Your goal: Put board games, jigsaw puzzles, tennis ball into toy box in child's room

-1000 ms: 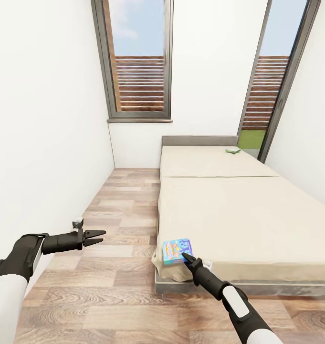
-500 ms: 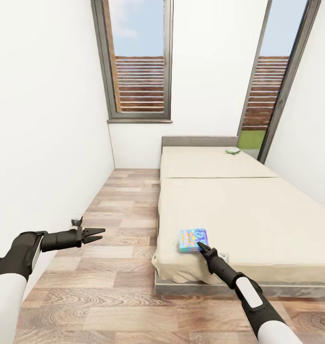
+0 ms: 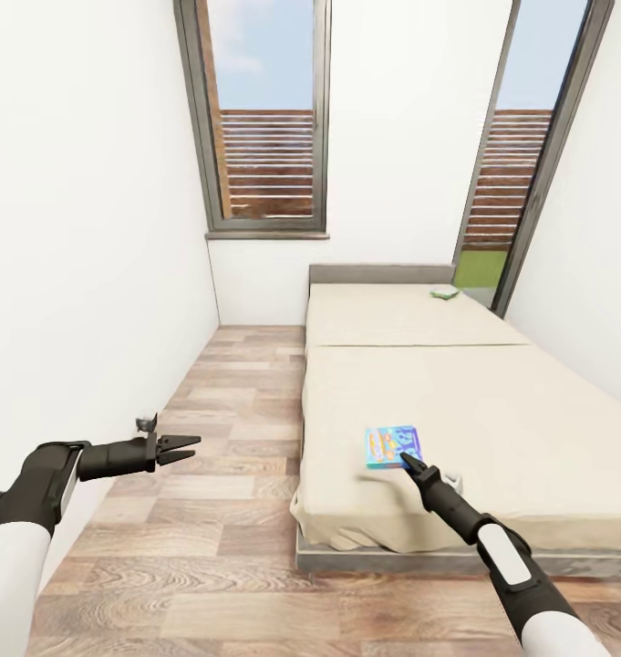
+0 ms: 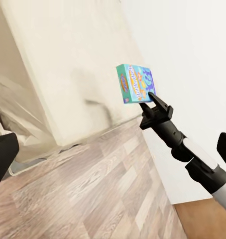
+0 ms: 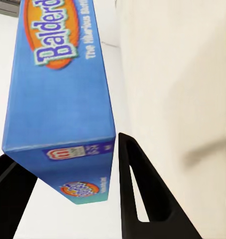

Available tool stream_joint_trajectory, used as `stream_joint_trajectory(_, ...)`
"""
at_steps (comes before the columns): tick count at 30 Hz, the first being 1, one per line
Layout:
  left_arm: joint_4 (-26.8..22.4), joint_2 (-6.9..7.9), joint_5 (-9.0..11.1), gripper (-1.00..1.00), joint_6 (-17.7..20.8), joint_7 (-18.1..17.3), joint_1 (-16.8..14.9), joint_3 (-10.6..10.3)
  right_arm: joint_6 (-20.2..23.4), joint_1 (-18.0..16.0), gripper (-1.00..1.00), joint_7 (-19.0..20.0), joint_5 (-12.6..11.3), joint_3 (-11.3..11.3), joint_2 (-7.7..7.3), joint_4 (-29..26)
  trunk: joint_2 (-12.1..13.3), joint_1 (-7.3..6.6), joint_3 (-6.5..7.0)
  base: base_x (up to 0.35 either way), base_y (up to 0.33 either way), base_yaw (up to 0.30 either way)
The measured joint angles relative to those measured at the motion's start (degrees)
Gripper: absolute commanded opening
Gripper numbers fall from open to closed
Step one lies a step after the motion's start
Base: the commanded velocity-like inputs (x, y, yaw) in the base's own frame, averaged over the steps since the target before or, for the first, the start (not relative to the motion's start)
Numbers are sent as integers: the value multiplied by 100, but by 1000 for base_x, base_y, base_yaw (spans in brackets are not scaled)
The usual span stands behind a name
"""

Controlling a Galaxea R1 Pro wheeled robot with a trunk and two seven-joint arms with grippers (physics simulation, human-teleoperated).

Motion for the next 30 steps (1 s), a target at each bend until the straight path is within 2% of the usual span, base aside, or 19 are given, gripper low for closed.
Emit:
stream_joint_trajectory(6, 0, 3, 0, 100, 0, 0, 0, 0, 16, 2, -100, -4, -2, -2, -178, -2, 241, -132, 108, 0, 0, 0)
stream_joint_trajectory(16, 0, 3, 0, 100, 0, 0, 0, 0, 34, 9, -100, 157, -13, -4, -190, -2, 642, -352, 288, 0, 0, -13)
stream_joint_trajectory(30, 2, -2, 0, 100, 0, 1, -1, 0, 31, 21, -100, 224, -4, -12, -187, -3, 1203, -659, 610, 0, 0, -196)
